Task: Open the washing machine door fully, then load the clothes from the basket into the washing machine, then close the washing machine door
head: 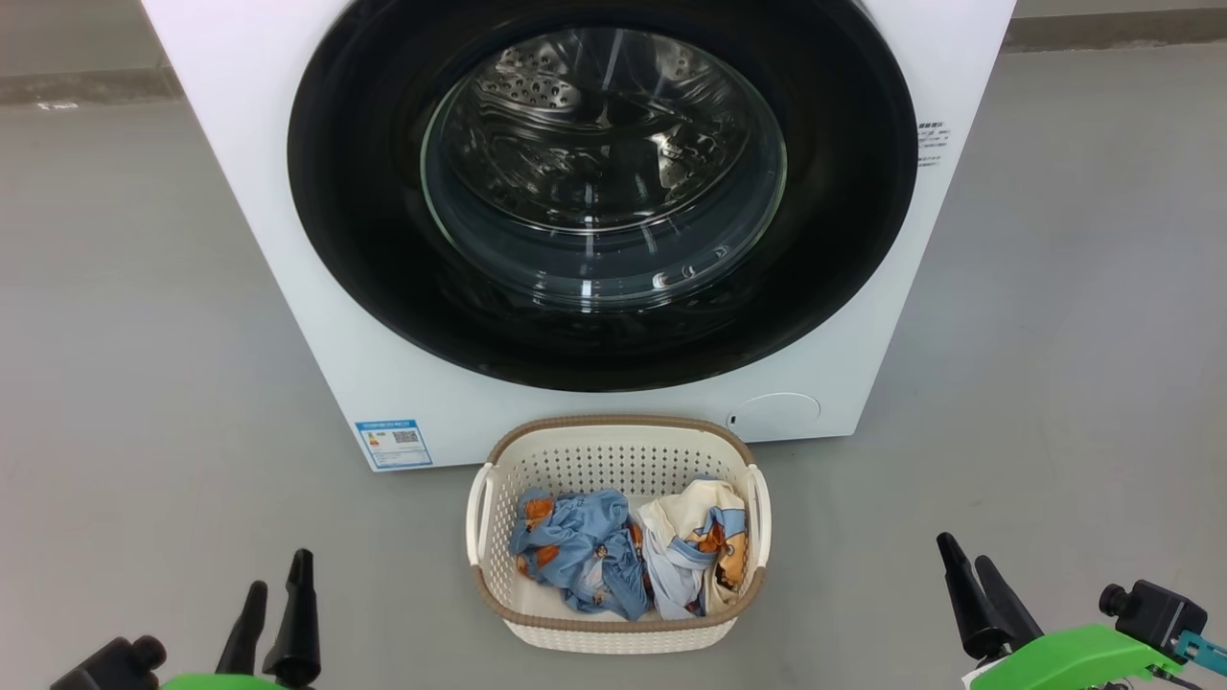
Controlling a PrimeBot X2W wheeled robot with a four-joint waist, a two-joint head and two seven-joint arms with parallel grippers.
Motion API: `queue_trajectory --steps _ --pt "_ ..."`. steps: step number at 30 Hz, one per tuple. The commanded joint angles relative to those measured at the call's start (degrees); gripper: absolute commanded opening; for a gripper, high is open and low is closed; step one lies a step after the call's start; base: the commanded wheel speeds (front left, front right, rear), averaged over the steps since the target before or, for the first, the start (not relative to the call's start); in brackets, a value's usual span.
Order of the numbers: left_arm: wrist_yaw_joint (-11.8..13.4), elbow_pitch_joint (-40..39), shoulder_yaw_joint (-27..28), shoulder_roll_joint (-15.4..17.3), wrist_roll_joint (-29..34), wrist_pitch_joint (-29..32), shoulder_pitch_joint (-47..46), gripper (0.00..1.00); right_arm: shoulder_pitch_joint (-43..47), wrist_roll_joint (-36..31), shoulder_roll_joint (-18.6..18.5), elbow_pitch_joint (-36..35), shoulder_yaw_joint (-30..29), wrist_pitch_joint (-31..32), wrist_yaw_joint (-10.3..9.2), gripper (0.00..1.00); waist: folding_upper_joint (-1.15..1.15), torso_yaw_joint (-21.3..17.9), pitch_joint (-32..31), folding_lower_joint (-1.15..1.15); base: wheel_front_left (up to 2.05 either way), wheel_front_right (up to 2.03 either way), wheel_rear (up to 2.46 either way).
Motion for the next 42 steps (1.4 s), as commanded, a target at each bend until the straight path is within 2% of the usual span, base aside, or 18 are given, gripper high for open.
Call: queue_trajectory --steps 1,20,42 --pt "-0.09 -1.93 0.91 1.25 1.91 -0.85 -1.13 1.0 -2.73 -1.52 -1.13 -1.01 0.97 -0.9 0.05 1.0 0.0 -0.01 0.01 0.0 0.0 0.0 0.0" --pt "-0.12 -3.07 0.08 2.02 14.51 -4.05 -1.05 1.0 -3.65 -11.57 -2.84 0.03 3.13 -4.08 0.07 1.0 0.0 -0.26 0.1 0.0 0.0 0.0 0.0" --pt "-0.16 -2.96 -0.28 3.11 27.26 -7.59 -0.98 1.0 -3.78 -23.27 -4.77 0.47 2.78 -7.6 0.08 1.0 0.0 -0.93 0.04 0.0 0.0 0.0 0.0"
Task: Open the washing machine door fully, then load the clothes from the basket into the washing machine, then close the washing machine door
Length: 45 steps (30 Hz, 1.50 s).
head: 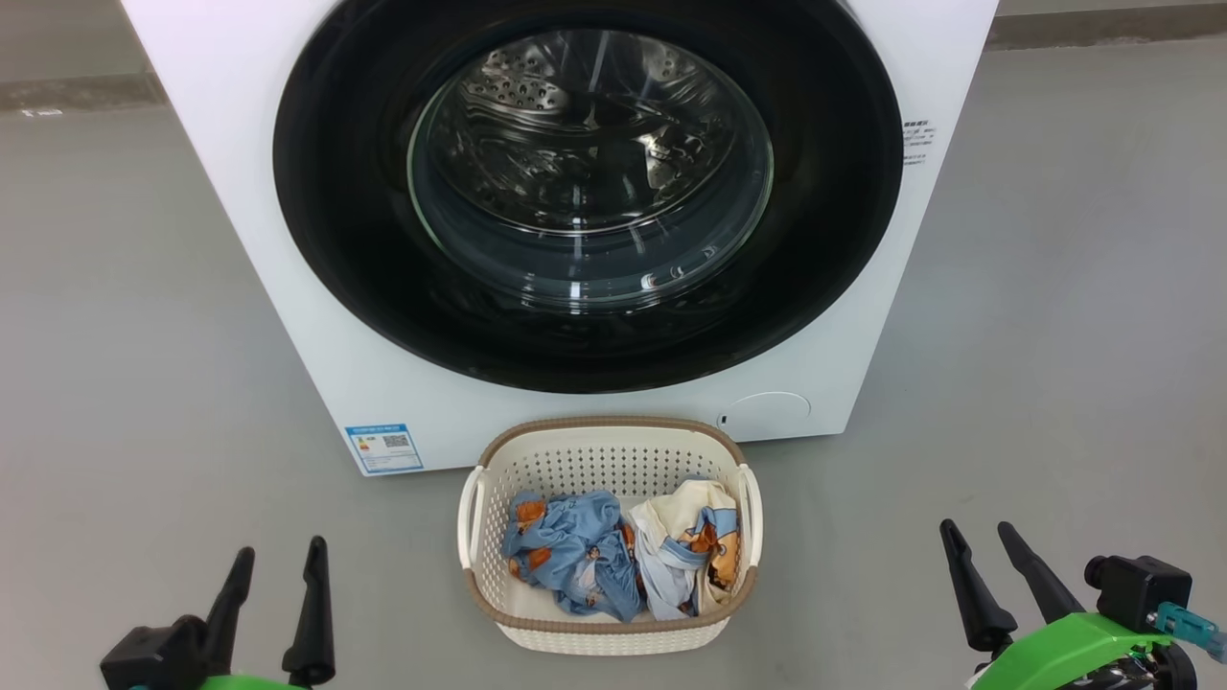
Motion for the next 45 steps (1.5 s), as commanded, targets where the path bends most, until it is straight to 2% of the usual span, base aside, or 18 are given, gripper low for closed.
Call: queue_trajectory --steps 1,12,29,35,45 --pt "-0.14 -1.51 1.56 1.32 1.56 -0.93 -1.03 1.0 -1.73 -1.47 -1.14 -1.11 0.95 -0.87 0.08 1.0 0.0 -0.03 0.0 0.0 0.0 0.0 0.0" --pt "-0.15 -1.27 1.23 1.91 7.59 -2.78 -0.95 1.0 -1.35 -7.59 -2.28 -0.94 0.94 -2.71 0.09 1.0 0.0 -0.49 0.04 0.0 0.0 0.0 0.0" --pt "-0.15 0.34 2.08 1.92 6.41 -2.8 -0.81 1.0 -0.48 -7.94 -1.87 -1.52 -0.69 -2.72 0.09 1.0 0.0 -0.87 0.09 0.0 0.0 0.0 0.0" --pt "-0.15 1.04 2.74 2.03 8.58 -2.8 -1.07 1.0 -0.41 -7.98 -1.75 -1.68 -0.8 -2.72 0.09 1.0 0.0 -0.9 0.17 0.0 0.06 0.06 -0.13" --pt "-0.15 0.74 3.09 1.52 9.88 -2.8 -1.16 1.0 -0.51 -8.12 -1.55 -1.75 -0.95 -2.72 0.09 1.0 0.0 -0.95 0.48 0.0 0.68 0.68 -1.36"
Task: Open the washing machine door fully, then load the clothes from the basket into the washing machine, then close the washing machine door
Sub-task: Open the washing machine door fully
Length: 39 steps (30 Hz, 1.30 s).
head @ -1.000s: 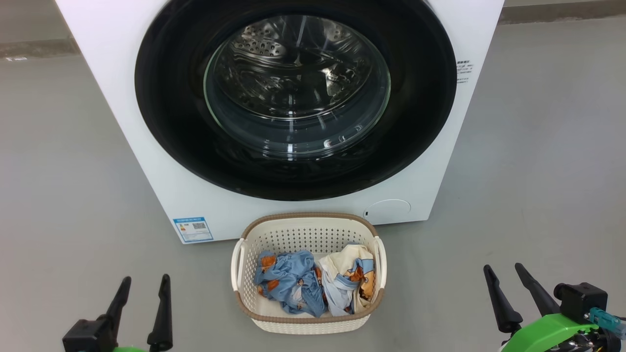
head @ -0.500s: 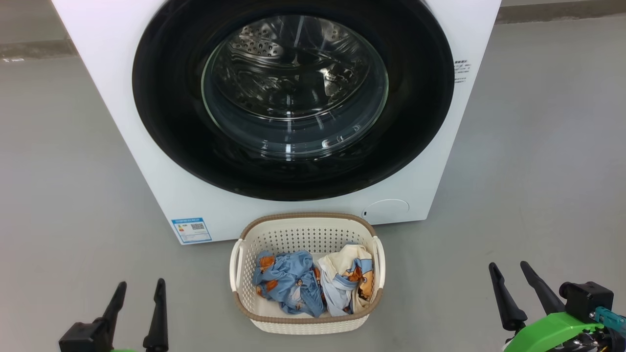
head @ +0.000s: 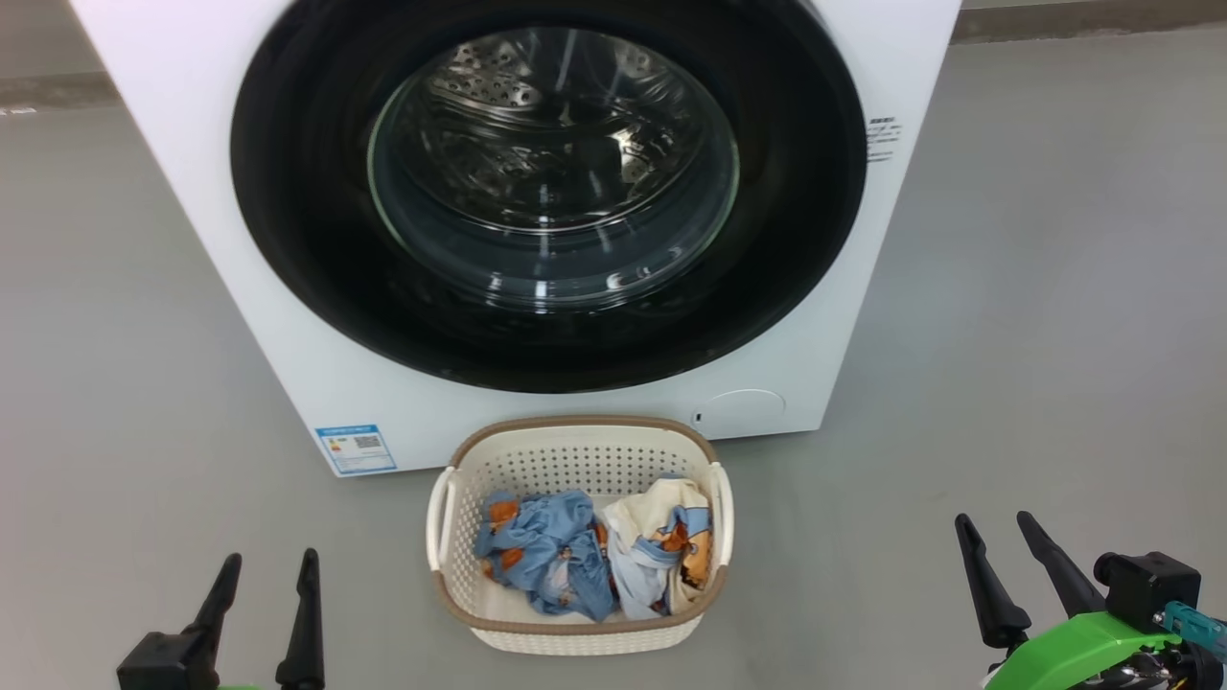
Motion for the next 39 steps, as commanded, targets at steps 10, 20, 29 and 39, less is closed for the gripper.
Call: queue_trajectory --steps 10,20,29,39 --pt "-0.14 -1.1 2.1 0.66 0.54 -0.77 -1.7 1.0 -0.79 -0.8 -0.59 -1.41 1.07 -0.74 0.09 1.0 0.0 0.03 0.56 0.0 1.21 1.21 -2.41" --pt "-0.14 -1.29 2.11 0.41 -0.62 -0.77 -1.96 1.0 -0.91 -0.85 -0.12 -1.34 1.09 -0.74 0.09 1.0 0.0 -0.16 0.54 0.0 1.23 1.23 -2.46" --pt "-0.14 -2.01 1.81 0.41 -2.66 -0.77 -1.92 1.0 -0.97 -0.66 0.09 -1.29 0.92 -0.74 0.09 1.0 0.0 -0.2 0.67 0.0 0.85 0.82 -1.67" --pt "-0.14 -1.79 1.53 -0.03 -2.73 -0.77 -1.33 1.0 -1.08 -0.7 0.38 -1.15 1.01 -0.74 0.09 1.0 0.0 -0.04 0.29 0.0 0.15 0.15 -0.29"
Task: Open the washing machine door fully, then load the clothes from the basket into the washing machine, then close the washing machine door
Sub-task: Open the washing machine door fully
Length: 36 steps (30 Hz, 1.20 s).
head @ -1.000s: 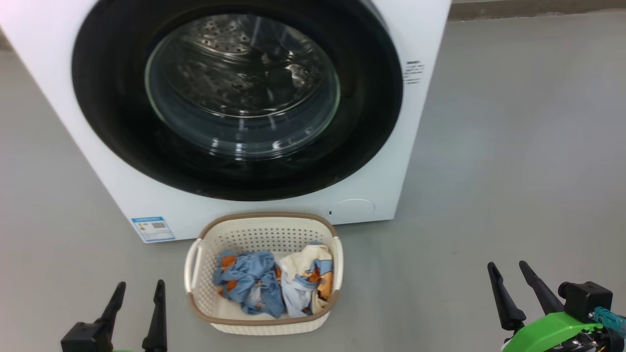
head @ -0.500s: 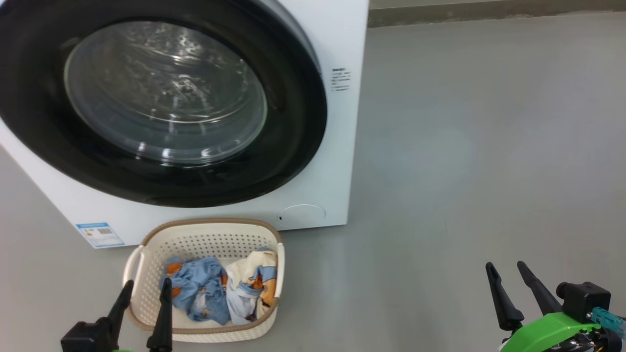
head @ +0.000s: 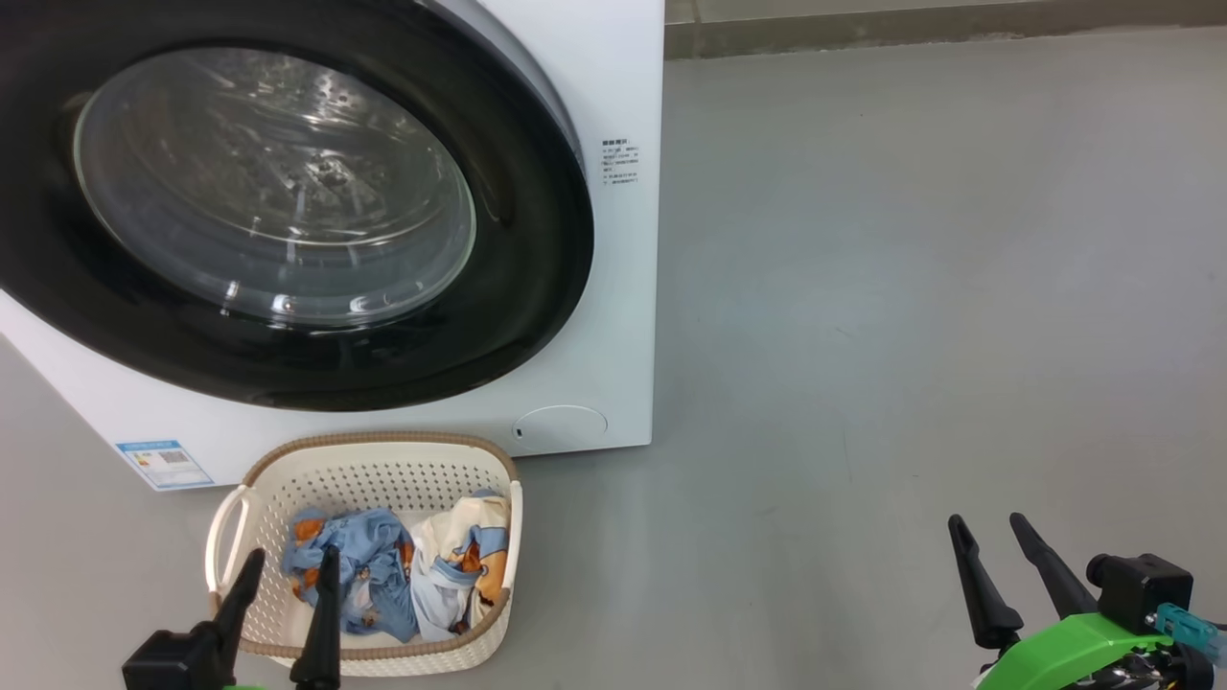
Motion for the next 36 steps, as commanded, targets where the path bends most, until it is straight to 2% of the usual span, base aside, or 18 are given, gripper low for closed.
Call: queue_trajectory --steps 1,3,4,5,6,7,13,19,30,36 --pt "-0.14 -1.4 1.88 0.65 -0.46 -0.77 -1.17 1.0 -1.15 -0.73 -0.42 -1.25 1.13 -0.74 0.09 1.0 0.0 0.09 -0.04 0.0 0.0 0.0 0.0" --pt "-0.14 -1.41 1.85 0.55 -0.48 -0.77 -1.08 1.0 -1.26 -0.71 -0.32 -1.39 1.11 -0.74 0.09 1.0 0.0 0.17 -0.06 0.0 0.0 0.0 0.0" --pt "-0.14 -1.42 1.81 0.43 -0.52 -0.77 -0.99 1.0 -1.35 -0.45 -0.11 -1.56 1.15 -0.74 0.09 0.89 0.0 0.26 -0.07 0.0 0.0 0.0 0.0" --pt "-0.14 -1.45 1.8 0.31 -0.6 -0.77 -0.89 1.0 -1.44 0.08 0.16 -1.74 1.19 -0.74 0.09 0.48 0.0 0.36 -0.08 0.0 0.0 0.0 0.0" --pt "-0.14 -1.51 1.78 0.18 -0.67 -0.77 -0.8 1.0 -1.6 0.8 0.44 -1.95 1.22 -0.74 0.09 0.17 0.0 0.46 -0.08 0.0 0.0 0.0 0.0" --pt "-0.14 -1.62 1.77 0.05 -0.72 -0.77 -0.67 1.0 -1.88 1.49 0.66 -2.31 1.17 -0.74 0.09 0.0 0.0 0.56 -0.07 0.0 0.0 0.0 0.0" --pt "-0.14 -2.42 1.64 -0.71 -1.3 -0.77 -0.12 1.0 -5.68 9.02 3.56 -6.99 -0.38 -0.74 0.09 0.0 0.0 1.28 0.46 0.0 0.0 0.0 0.0" --pt "-0.14 -3.13 0.92 -1.39 -1.77 -0.77 -0.38 1.0 -12.35 22.99 5.0 -12.36 0.47 -0.74 0.09 0.0 0.0 2.77 1.56 0.0 0.0 0.0 0.0" --pt "-0.14 -3.36 -1.65 -1.98 -2.79 -0.77 -4.24 1.0 -24.85 43.84 -0.35 -16.19 4.1 -0.74 0.09 0.0 0.0 7.68 6.43 0.0 0.0 0.0 0.0" --pt "-0.14 -3.31 -2.93 -2.11 -3.48 -0.77 -6.29 1.0 -31.85 58.26 -5.41 -14.39 10.03 1.55 0.09 0.0 0.0 9.66 9.39 0.0 0.0 0.0 0.0"
